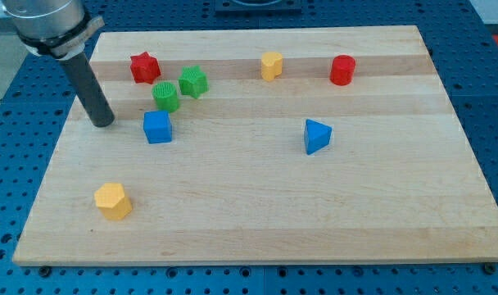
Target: Slide the green blocks into the red star
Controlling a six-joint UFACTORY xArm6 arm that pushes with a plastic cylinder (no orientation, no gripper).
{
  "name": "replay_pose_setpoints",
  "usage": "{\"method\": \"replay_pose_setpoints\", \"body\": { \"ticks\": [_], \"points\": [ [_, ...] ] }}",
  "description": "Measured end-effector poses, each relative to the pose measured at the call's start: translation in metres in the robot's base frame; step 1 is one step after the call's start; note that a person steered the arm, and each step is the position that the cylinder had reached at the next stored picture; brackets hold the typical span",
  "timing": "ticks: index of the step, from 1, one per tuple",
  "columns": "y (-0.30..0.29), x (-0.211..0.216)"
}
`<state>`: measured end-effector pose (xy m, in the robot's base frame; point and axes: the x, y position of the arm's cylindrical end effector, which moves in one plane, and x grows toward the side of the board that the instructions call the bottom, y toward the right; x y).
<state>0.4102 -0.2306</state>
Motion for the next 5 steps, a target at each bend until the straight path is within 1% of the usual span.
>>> {"method": "replay_pose_setpoints", "body": {
  "ticks": [2, 4, 5],
  "points": [
    [0.055, -0.007],
    [0.089, -0.015],
    [0.054, -0.051]
  ]
}}
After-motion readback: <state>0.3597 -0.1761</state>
